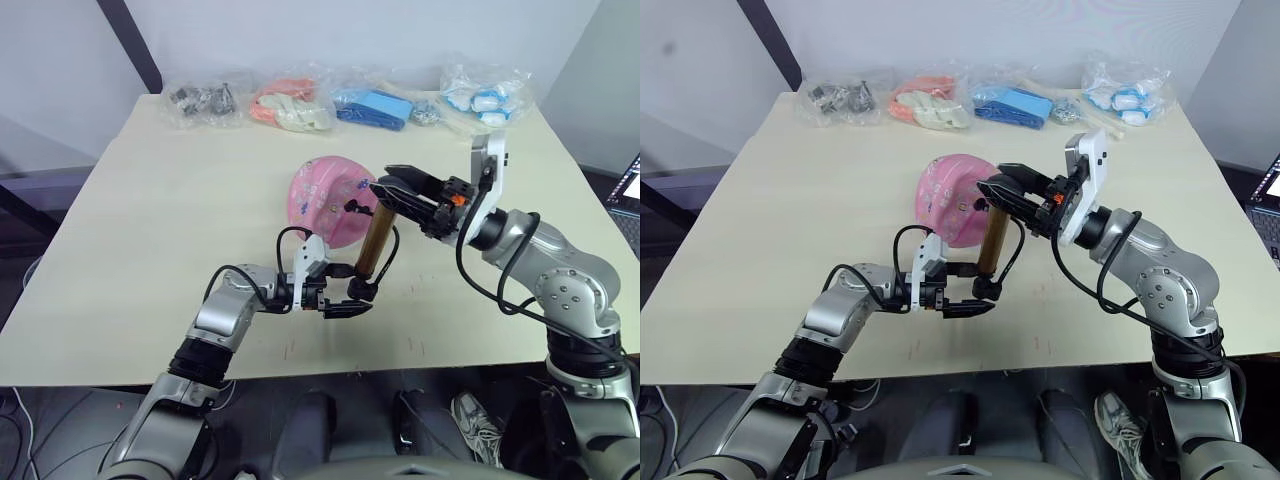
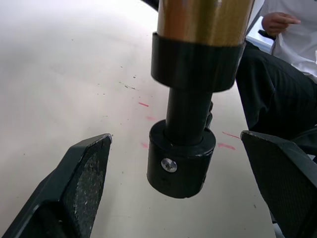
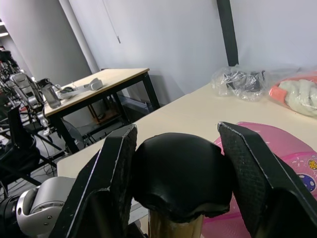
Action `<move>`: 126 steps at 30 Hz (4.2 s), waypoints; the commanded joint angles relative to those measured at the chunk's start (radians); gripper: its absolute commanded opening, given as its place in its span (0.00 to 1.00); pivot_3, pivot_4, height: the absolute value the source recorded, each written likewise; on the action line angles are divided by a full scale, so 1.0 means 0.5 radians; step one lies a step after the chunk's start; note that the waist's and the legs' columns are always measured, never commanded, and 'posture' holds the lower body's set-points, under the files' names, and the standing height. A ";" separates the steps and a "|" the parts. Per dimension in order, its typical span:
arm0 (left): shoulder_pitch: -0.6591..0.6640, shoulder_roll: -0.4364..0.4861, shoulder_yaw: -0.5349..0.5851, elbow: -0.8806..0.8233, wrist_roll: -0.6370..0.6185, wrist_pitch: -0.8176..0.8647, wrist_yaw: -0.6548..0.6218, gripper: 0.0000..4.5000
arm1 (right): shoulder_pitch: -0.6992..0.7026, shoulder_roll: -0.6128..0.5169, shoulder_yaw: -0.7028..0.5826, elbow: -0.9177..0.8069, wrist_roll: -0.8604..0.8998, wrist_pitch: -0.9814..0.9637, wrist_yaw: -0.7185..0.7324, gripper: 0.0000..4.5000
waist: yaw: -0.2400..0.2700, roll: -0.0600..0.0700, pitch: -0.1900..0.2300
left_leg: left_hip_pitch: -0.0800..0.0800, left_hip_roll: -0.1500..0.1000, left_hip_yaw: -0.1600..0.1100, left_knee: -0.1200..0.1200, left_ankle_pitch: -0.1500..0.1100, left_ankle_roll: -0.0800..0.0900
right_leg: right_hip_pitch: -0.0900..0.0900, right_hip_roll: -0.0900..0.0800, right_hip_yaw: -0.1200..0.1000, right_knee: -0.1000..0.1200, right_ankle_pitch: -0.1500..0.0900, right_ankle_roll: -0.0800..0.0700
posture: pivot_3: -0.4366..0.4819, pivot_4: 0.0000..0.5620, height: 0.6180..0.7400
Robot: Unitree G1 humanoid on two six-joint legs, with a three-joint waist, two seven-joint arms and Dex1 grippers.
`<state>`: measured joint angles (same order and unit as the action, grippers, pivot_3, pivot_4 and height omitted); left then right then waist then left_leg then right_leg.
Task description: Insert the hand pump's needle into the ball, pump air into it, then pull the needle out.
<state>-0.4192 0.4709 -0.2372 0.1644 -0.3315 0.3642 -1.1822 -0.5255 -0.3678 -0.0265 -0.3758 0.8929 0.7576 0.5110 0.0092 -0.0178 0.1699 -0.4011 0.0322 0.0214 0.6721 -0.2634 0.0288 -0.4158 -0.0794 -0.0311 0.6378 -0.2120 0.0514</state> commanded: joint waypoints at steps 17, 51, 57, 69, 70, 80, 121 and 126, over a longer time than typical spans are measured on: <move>0.010 -0.043 -0.041 -0.080 0.053 -0.059 -0.023 0.25 | 0.054 -0.077 0.001 -0.134 -0.007 -0.036 0.119 0.46 | 0.002 0.000 0.000 | 0.000 0.000 0.000 0.000 0.000 0.000 | 0.000 0.000 0.000 0.000 0.000 0.000 | 0.48 0.27 1.00; -0.193 -0.713 -0.232 0.805 0.648 -0.764 0.515 0.25 | 0.409 -0.315 0.102 0.196 -0.646 -0.874 0.952 0.46 | 0.010 -0.002 0.000 | -0.001 -0.002 0.001 0.002 0.000 0.000 | 0.001 0.000 -0.003 -0.001 0.000 0.000 | 0.48 0.27 1.00; -0.214 -0.732 -0.237 0.967 0.683 -0.805 0.514 0.25 | 0.437 -0.266 0.041 0.200 -0.602 -0.854 0.866 0.46 | 0.011 -0.002 0.000 | 0.003 -0.002 0.001 0.005 0.000 0.000 | 0.006 -0.001 -0.003 0.000 0.000 0.001 | 0.48 0.27 1.00; -0.235 -0.713 -0.268 1.096 0.723 -0.861 0.445 0.25 | 0.195 -0.326 -0.136 0.120 -0.364 -0.629 0.786 0.46 | 0.010 -0.002 0.000 | 0.002 -0.002 -0.001 0.007 0.000 0.000 | 0.006 -0.002 -0.004 0.001 0.001 0.001 | 0.48 0.27 1.00; -0.240 -0.711 -0.271 1.110 0.729 -0.867 0.440 0.25 | 0.167 -0.334 -0.150 0.121 -0.348 -0.618 0.782 0.46 | 0.011 -0.002 0.000 | 0.002 -0.002 -0.001 0.007 0.000 0.000 | 0.006 -0.002 -0.004 0.002 0.001 0.001 | 0.48 0.27 1.00; -0.250 -0.713 -0.279 1.176 0.749 -0.883 0.437 0.25 | -0.035 -0.427 -0.355 0.140 -0.082 -0.529 0.821 0.46 | 0.011 -0.002 0.000 | 0.002 -0.002 -0.001 0.007 0.000 0.000 | 0.006 -0.002 -0.005 0.002 0.001 0.001 | 0.48 0.27 1.00; -0.213 -0.712 -0.232 1.270 0.754 -1.064 0.432 0.25 | 0.437 -0.391 0.103 0.289 -0.502 -0.652 0.789 0.46 | 0.004 -0.012 -0.048 | 0.009 0.002 -0.002 0.003 0.000 0.001 | 0.010 0.001 -0.004 0.001 -0.001 -0.001 | 0.48 0.27 1.00; -0.210 -0.723 -0.213 1.297 0.743 -1.119 0.428 0.25 | 0.521 -0.330 0.188 0.315 -0.586 -0.711 0.790 0.46 | 0.006 -0.012 -0.048 | 0.009 0.002 -0.002 0.002 0.000 0.001 | 0.010 0.001 -0.004 -0.001 0.000 -0.001 | 0.48 0.27 1.00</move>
<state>-0.5459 0.1066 -0.3426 0.7763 0.0328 -0.2017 -0.9561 -0.3011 -0.5360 0.0145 -0.2435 0.6396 0.3826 0.9026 0.0120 -0.0238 0.1458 -0.3968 0.0331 0.0206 0.6733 -0.2636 0.0291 -0.4110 -0.0789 -0.0333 0.6374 -0.2122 0.0507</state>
